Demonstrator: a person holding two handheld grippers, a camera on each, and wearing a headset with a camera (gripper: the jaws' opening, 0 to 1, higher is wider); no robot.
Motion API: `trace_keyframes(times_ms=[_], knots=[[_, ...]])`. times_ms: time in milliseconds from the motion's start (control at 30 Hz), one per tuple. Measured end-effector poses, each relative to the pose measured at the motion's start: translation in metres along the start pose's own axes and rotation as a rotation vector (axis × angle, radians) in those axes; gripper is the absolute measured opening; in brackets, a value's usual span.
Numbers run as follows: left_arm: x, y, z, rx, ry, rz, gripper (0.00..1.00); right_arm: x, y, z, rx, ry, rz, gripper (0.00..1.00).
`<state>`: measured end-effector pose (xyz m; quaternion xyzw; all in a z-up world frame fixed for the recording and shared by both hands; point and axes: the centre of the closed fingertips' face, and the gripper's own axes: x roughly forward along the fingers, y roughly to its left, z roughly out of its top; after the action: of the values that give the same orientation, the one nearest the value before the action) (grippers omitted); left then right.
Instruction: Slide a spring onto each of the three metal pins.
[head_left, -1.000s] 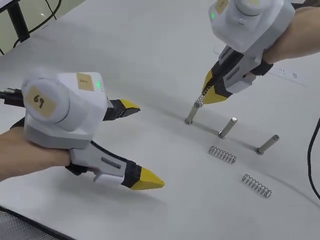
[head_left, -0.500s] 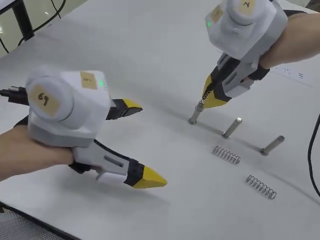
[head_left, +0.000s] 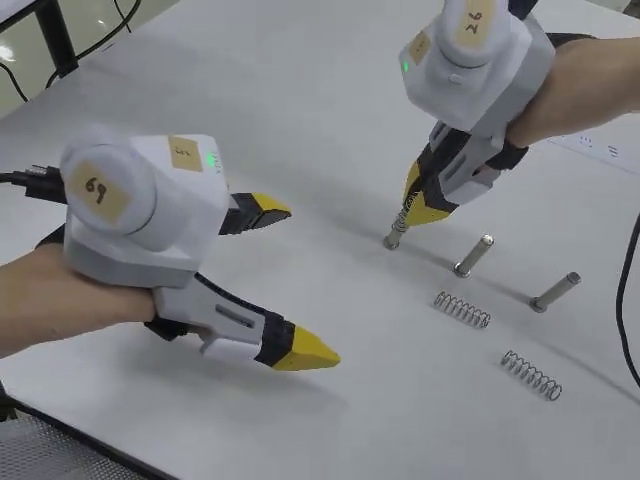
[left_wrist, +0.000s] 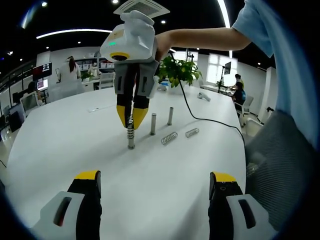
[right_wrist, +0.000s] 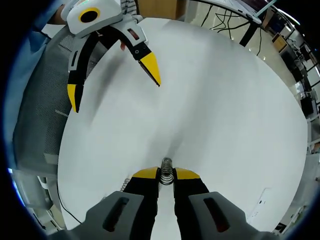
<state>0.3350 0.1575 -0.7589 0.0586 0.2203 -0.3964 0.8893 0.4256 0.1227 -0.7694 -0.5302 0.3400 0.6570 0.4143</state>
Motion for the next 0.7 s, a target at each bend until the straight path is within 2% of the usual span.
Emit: trace_keyframes(times_ms=[700], knots=[[-0.001,0.001,0.0,-0.002,-0.001,0.007,0.86,0.019,0.0,-0.005,0.002,0.036,0.019,0.08]])
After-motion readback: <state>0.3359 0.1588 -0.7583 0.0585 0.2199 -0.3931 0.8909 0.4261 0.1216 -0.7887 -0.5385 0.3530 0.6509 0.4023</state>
